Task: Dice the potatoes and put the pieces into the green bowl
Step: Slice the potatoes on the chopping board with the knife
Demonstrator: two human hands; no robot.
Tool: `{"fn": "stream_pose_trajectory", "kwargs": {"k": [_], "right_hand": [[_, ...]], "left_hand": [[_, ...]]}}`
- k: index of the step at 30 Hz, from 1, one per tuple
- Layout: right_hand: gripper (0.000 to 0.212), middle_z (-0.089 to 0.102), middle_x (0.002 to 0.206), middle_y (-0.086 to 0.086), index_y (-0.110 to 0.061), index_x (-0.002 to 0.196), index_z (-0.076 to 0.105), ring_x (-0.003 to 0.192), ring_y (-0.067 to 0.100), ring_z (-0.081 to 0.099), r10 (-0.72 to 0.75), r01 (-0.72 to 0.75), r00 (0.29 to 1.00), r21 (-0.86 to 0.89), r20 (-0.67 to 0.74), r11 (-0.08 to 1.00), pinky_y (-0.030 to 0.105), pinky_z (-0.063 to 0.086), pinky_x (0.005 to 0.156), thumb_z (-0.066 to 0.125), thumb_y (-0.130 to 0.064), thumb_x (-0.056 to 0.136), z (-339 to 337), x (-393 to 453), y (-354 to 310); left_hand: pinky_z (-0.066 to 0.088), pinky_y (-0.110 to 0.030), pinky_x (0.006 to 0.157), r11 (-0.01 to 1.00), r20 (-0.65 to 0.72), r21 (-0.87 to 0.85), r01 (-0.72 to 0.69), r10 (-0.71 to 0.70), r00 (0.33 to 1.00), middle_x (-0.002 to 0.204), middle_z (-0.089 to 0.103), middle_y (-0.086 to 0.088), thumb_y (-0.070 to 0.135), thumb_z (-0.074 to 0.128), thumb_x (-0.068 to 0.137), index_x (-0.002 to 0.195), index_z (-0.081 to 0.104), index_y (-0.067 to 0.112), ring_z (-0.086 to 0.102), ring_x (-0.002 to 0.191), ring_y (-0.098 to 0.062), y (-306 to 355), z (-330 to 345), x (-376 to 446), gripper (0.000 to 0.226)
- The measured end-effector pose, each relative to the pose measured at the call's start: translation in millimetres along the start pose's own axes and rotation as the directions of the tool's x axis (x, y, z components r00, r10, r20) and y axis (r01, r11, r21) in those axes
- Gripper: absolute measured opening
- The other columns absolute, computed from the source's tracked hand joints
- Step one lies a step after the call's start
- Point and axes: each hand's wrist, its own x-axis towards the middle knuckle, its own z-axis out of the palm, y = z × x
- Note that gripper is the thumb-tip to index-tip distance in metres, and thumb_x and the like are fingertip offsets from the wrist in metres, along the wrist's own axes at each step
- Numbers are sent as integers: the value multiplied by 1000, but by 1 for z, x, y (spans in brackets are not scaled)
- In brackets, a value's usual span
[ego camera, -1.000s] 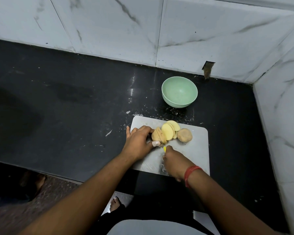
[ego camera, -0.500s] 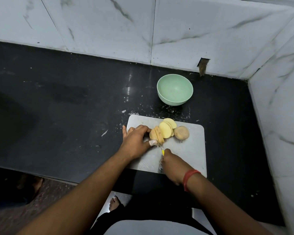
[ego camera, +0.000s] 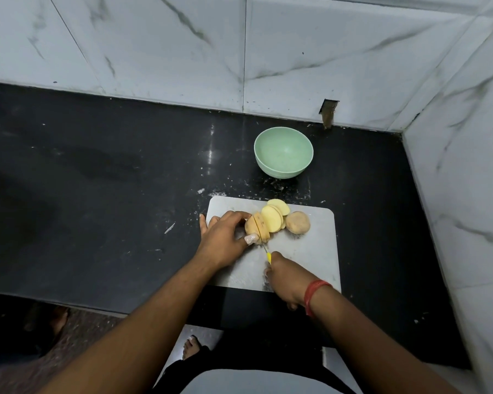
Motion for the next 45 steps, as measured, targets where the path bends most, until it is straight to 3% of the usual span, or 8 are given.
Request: {"fn": "stream_pose_trajectory", "kwargs": {"k": [3, 8, 14, 19, 26, 33, 39, 45], "right_hand": [[7, 38, 74, -4, -16, 105, 32, 60, 8, 36, -5, 5, 1000, 7, 13, 1000, 22, 35, 56, 37, -21, 102, 0, -3, 2], [8, 45, 78, 9, -18, 100, 41, 51, 17, 38, 84, -129, 986, 337, 144, 933, 23, 32, 43, 37, -25, 99, -6, -11, -1], [6, 47, 91, 5, -15, 104, 33, 81, 23, 48, 59, -59, 998, 58, 6, 997, 30, 41, 77, 36, -19, 102, 5, -12, 1], [7, 49, 98, 7, -15, 104, 29, 86, 22, 48, 61, -62, 998, 27, 26, 998, 31, 40, 77, 35, -19, 102, 13, -25, 7], [12, 49, 82, 10, -21, 98, 41, 54, 20, 43, 149, -183, 982, 387, 116, 904, 25, 35, 43, 39, -33, 96, 3, -36, 24], [18, 51, 82, 6, -12, 108, 40, 53, 15, 46, 76, -81, 997, 179, 33, 980, 25, 34, 43, 35, -28, 102, 5, -42, 23], [19, 52, 84, 11, -14, 105, 40, 45, 23, 48, 115, -117, 993, 251, 26, 961, 25, 39, 40, 35, -32, 100, 5, -44, 20], [19, 49, 79, 9, -15, 104, 39, 42, 24, 45, 102, -107, 994, 317, 31, 942, 27, 38, 40, 36, -33, 99, 5, -37, 14]], "left_hand": [[-8, -60, 120, 1000, 24, 15, -4, 4, 1000, 128, 55, 21, 53, 69, 88, 132, 54, 43, 47, 125, -21, 0, -1, 0, 48], [-7, -61, 120, 1000, 25, 11, 0, -1, 1000, 125, 55, 22, 52, 69, 88, 129, 55, 44, 48, 123, -21, 0, -2, 1, 44], [-6, -61, 121, 1000, 26, 6, -2, 2, 1000, 126, 56, 21, 51, 69, 88, 128, 55, 44, 48, 124, -22, -1, -2, 0, 44], [-6, -62, 120, 1000, 29, 13, -9, 9, 1000, 128, 56, 20, 51, 69, 88, 129, 56, 43, 49, 124, -22, -2, -2, 1, 44], [-4, -61, 121, 1000, 34, 1, -13, 13, 999, 126, 57, 21, 52, 69, 88, 126, 56, 42, 49, 124, -22, -4, -4, -2, 42], [8, -57, 122, 993, 58, 18, -116, 115, 992, 126, 57, 12, 46, 75, 87, 140, 47, 36, 49, 123, -19, 3, -8, -6, 62], [11, -61, 122, 893, 26, 340, -295, 305, 952, 116, 53, 8, 58, 66, 86, 107, 59, 22, 52, 108, -22, -14, -10, -14, 43], [18, -52, 122, 846, 19, 409, -342, 367, 930, 113, 61, 3, 52, 69, 89, 103, 58, 16, 59, 100, -24, -19, -2, -18, 40]]}}
